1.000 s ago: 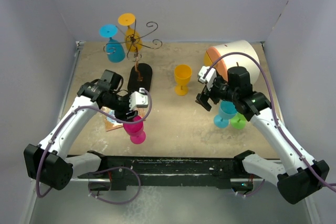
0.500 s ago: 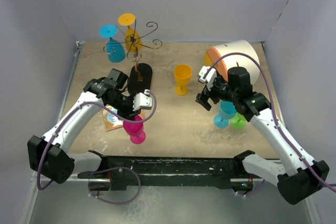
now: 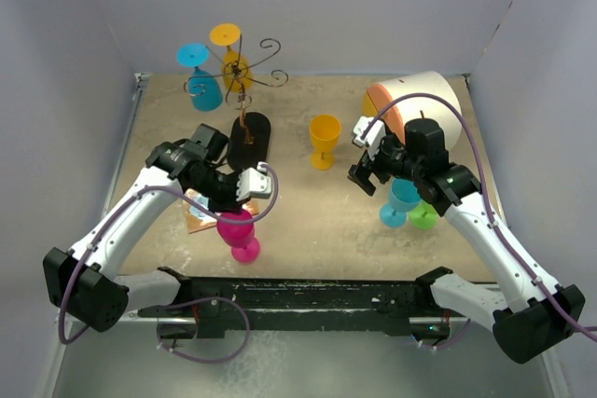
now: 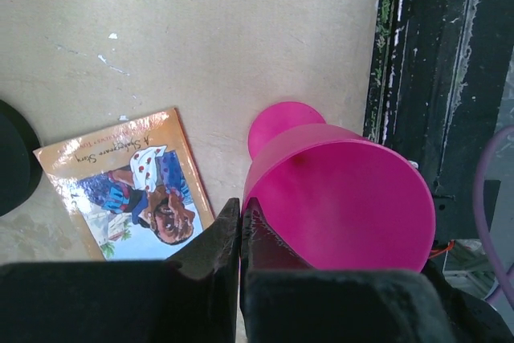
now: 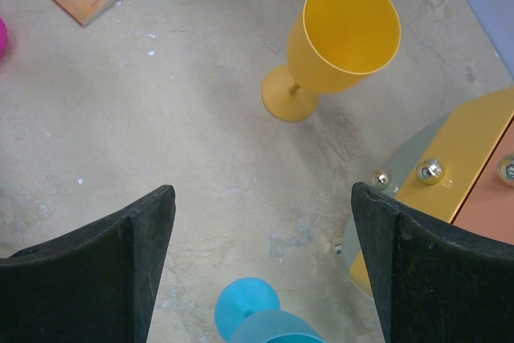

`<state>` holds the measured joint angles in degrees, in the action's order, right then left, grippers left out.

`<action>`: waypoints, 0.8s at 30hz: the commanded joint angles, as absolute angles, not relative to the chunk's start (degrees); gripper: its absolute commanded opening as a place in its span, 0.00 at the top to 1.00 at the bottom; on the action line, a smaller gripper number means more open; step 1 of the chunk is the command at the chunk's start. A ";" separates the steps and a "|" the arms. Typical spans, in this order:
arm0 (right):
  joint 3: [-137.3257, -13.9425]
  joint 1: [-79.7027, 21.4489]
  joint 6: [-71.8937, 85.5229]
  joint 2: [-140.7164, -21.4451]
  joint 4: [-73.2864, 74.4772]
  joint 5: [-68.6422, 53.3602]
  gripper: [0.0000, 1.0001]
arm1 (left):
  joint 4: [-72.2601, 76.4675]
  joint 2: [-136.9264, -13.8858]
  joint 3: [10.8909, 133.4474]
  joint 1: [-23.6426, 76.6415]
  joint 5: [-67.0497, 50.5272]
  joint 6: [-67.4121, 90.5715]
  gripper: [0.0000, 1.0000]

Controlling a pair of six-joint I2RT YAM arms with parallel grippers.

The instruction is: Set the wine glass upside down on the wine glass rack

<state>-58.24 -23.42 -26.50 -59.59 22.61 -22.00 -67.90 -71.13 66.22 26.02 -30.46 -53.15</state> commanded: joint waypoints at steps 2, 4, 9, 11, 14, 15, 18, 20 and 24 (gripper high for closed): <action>-58.38 -23.12 -25.66 -58.26 21.17 -21.51 0.08 | -70.27 -65.92 71.82 26.37 -35.07 -50.86 1.00; -58.70 -23.12 -25.39 -58.31 21.82 -21.69 0.08 | -71.49 -64.81 74.60 26.37 -36.94 -49.80 1.00; -60.10 -23.11 -23.93 -58.04 20.78 -20.77 0.08 | -70.85 -62.90 79.98 25.74 -41.65 -44.89 1.00; -62.55 -23.09 -24.04 -58.94 21.78 -20.17 0.08 | -69.16 -61.96 81.76 24.77 -44.09 -42.41 1.00; -67.32 -23.12 -24.31 -60.32 23.94 -20.14 0.08 | -65.53 -60.82 84.49 23.41 -46.69 -37.55 1.00; -68.86 -23.12 -24.02 -60.76 24.43 -20.67 0.08 | -64.06 -60.67 85.61 22.81 -47.42 -35.07 1.00; -73.77 -23.05 -21.67 -61.98 24.36 -22.93 0.07 | -59.85 -61.06 89.97 20.81 -48.61 -27.70 1.00; -77.34 -23.10 -19.35 -62.94 23.75 -24.83 0.07 | -56.02 -61.81 93.64 19.31 -47.59 -22.09 1.00; -84.12 -23.12 -11.71 -65.21 22.76 -25.80 0.07 | -47.97 -63.14 99.12 19.08 -40.16 -15.53 1.00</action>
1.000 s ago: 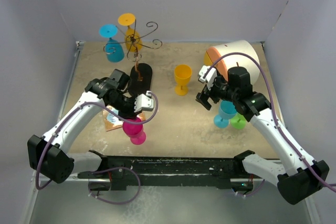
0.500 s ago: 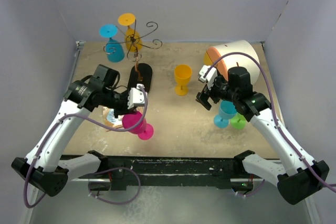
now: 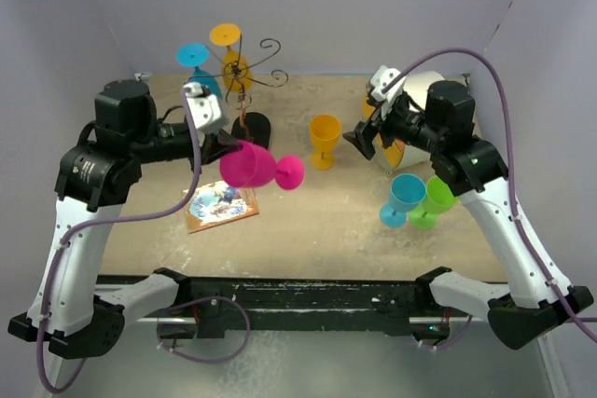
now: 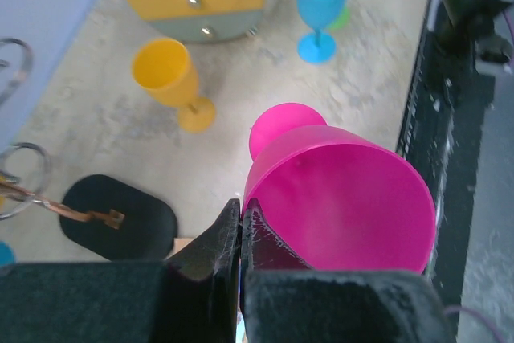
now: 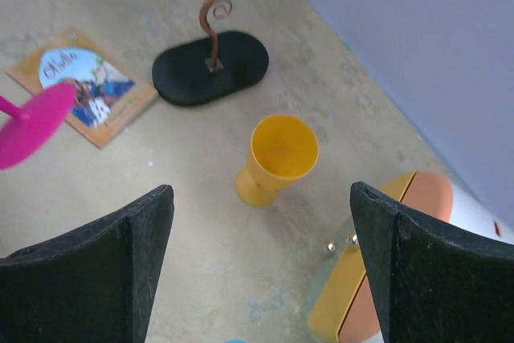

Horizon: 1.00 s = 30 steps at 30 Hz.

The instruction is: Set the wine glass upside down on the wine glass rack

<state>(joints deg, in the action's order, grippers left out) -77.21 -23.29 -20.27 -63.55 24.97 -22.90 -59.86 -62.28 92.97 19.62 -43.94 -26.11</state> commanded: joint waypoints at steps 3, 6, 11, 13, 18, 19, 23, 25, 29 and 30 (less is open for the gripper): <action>-88.57 -23.12 -5.20 -66.33 21.40 -26.73 0.07 | -42.21 -64.57 103.39 19.09 -35.15 -12.63 1.00; -91.51 -23.08 -1.13 -66.53 16.58 -26.07 0.08 | -36.03 -65.39 106.45 19.09 -32.18 -8.47 1.00; -96.04 -23.20 7.32 -69.72 12.83 -27.16 0.13 | -29.01 -67.36 108.92 19.14 -29.75 -5.66 1.00; -96.79 -23.20 10.77 -71.17 11.46 -27.33 0.14 | -27.59 -68.35 109.55 19.12 -28.76 -5.26 1.00; -97.59 -23.20 18.36 -75.23 6.20 -29.38 0.20 | -25.34 -69.62 109.46 19.17 -28.10 -3.21 1.00; -97.81 -23.20 19.93 -76.16 5.48 -30.20 0.22 | -25.20 -69.74 109.35 19.15 -28.23 -2.72 1.00; -99.08 -23.35 24.06 -79.45 3.54 -32.65 0.29 | -24.40 -69.70 108.76 19.10 -28.67 -2.12 1.00; -99.56 -23.46 25.13 -80.23 2.97 -33.58 0.31 | -24.22 -69.53 108.30 19.15 -28.46 -2.31 1.00; -99.21 -23.97 26.42 -80.87 1.88 -34.41 0.33 | -23.87 -69.41 107.43 19.16 -28.01 -2.87 1.00; -99.12 -24.06 26.82 -81.05 1.63 -34.59 0.34 | -23.76 -69.43 107.19 19.22 -27.99 -2.95 1.00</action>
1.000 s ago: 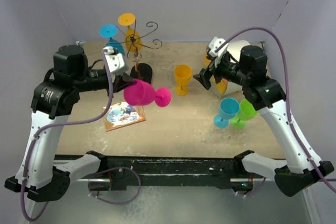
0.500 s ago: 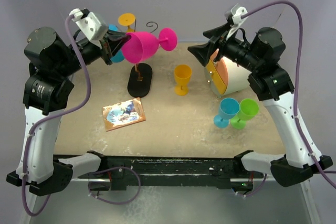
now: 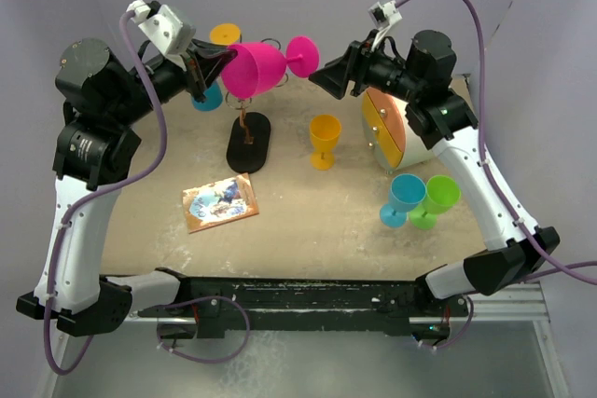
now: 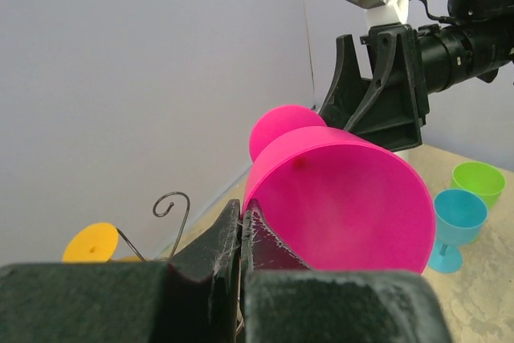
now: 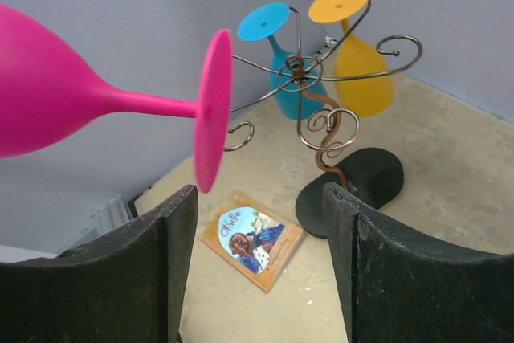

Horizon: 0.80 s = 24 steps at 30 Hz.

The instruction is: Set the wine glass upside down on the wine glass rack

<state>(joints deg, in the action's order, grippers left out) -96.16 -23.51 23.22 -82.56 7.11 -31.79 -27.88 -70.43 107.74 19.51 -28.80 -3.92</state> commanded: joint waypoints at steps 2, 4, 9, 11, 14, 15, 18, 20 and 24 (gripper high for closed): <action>-99.01 -24.32 27.51 -81.41 1.05 -35.07 0.36 | -23.49 -69.43 106.79 19.17 -28.12 -3.07 1.00; -99.32 -24.68 27.69 -81.77 0.80 -35.47 0.38 | -23.31 -69.67 106.68 19.16 -28.12 -3.42 1.00; -99.75 -24.87 28.96 -82.56 0.70 -34.23 0.46 | -22.35 -69.91 105.59 19.18 -28.58 -3.78 1.00; -100.05 -24.87 29.54 -82.96 0.86 -33.81 0.51 | -22.12 -69.95 105.25 19.20 -29.00 -3.92 1.00; -100.43 -24.87 30.58 -83.67 0.94 -33.29 0.60 | -21.76 -69.95 104.57 19.21 -29.33 -3.88 1.00; -100.55 -24.87 30.86 -83.94 0.89 -33.31 0.63 | -21.77 -69.90 104.44 19.17 -29.41 -3.91 1.00; -101.00 -24.87 31.79 -84.90 1.41 -32.79 0.72 | -21.68 -69.96 103.94 19.18 -29.50 -4.23 1.00; -101.31 -24.87 32.17 -85.44 1.89 -32.44 0.74 | -21.58 -69.82 103.66 19.25 -29.61 -4.28 1.00; -101.37 -24.87 32.64 -86.02 2.23 -31.80 0.82 | -21.58 -69.82 103.50 19.25 -29.76 -4.43 1.00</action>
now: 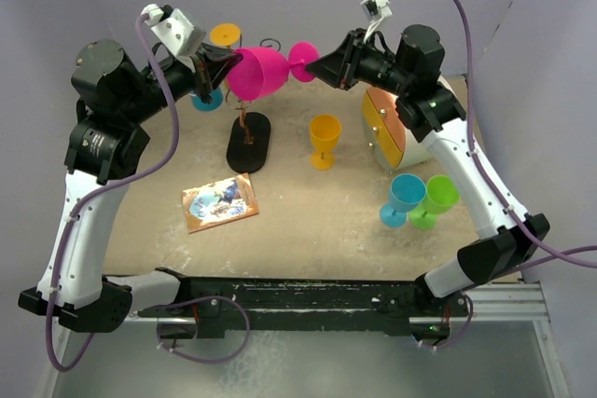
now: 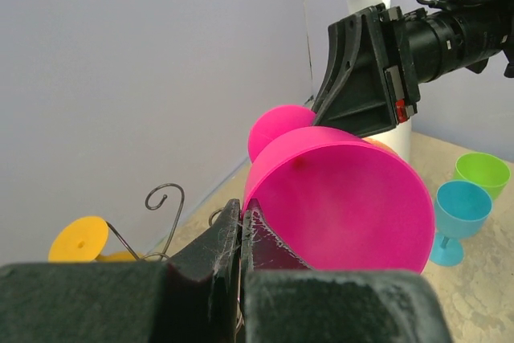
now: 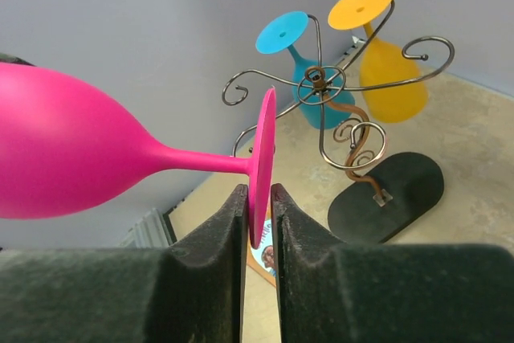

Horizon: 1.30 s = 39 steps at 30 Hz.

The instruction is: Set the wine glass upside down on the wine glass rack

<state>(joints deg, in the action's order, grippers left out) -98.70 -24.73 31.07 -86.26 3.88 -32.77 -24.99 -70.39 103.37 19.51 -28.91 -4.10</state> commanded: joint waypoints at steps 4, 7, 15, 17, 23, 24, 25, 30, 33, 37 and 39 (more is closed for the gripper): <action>-101.47 -24.87 32.96 -86.07 3.91 -30.13 0.98 | -21.51 -69.80 102.81 19.26 -30.03 -4.12 1.00; -101.26 -24.80 32.07 -85.60 5.60 -28.01 1.00 | -21.35 -69.42 102.04 19.31 -28.64 -3.90 1.00; -101.89 -24.61 25.84 -84.04 8.43 -18.33 1.00 | -22.68 -67.23 100.03 19.20 -25.56 -4.74 0.60; -102.03 -24.54 23.37 -83.50 8.46 -14.80 1.00 | -24.23 -66.09 99.71 19.26 -24.06 -6.54 0.52; -105.61 -24.44 13.97 -84.54 8.22 -3.71 1.00 | -28.06 -61.74 97.38 19.19 -14.49 -11.55 0.30; -106.76 -24.43 12.52 -85.08 8.18 -2.10 1.00 | -28.50 -61.07 97.01 19.18 -13.30 -12.20 0.26; -108.08 -24.43 10.89 -85.87 8.17 -0.48 1.00 | -28.78 -60.35 96.65 19.11 -12.09 -12.70 0.23; -115.45 -24.52 1.25 -90.79 6.28 9.59 1.00 | -30.11 -57.55 95.38 17.97 -9.16 -14.13 0.14; -120.56 -24.52 -3.90 -94.68 5.97 13.40 1.00 | -30.30 -56.18 94.30 17.23 -8.40 -14.43 0.11; -126.19 -24.61 -11.77 -99.74 3.56 18.12 1.00 | -30.56 -55.10 93.46 16.57 -7.56 -15.25 0.09; -127.84 -24.77 -16.33 -102.13 1.85 20.20 1.00 | -30.46 -54.74 93.20 16.25 -7.22 -15.55 0.08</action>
<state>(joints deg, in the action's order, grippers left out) -123.70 -24.69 -5.02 -98.80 7.73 12.82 -31.44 -55.44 93.73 17.10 -9.50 -14.11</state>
